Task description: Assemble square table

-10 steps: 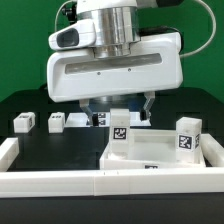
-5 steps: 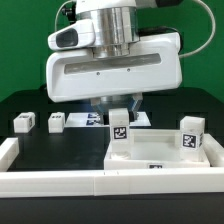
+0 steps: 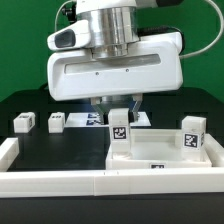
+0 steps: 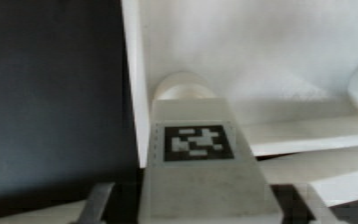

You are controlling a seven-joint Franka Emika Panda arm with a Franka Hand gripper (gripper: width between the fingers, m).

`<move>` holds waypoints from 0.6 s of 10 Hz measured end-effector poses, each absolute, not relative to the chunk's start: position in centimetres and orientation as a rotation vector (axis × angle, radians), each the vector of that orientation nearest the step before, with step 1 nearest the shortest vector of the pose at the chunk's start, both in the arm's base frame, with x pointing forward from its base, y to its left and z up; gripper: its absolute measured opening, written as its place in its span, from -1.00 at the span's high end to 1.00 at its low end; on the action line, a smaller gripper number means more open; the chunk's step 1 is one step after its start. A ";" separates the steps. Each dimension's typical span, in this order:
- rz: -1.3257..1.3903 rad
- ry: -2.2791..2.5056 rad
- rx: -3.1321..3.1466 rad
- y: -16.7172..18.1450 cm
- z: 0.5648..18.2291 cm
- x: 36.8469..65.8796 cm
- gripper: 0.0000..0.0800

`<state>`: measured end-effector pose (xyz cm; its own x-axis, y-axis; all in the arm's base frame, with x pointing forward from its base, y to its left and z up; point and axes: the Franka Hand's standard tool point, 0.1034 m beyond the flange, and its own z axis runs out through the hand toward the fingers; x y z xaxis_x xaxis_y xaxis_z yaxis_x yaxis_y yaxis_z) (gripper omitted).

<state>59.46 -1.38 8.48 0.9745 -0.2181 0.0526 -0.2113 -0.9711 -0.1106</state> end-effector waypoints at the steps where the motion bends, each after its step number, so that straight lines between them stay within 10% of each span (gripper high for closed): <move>1: -0.130 0.450 -3.007 -1.5 8.5 59.5 0.27; 6: -0.165 1.092 -2.814 -1.1 8.2 59.6 0.26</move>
Offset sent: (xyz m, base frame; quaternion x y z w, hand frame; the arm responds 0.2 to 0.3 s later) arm -0.0116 0.0089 -0.0089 -0.0102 0.0133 0.3583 0.9335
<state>59.63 -1.13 8.19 0.7340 -0.6766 0.0589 -0.6637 -0.7330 -0.1491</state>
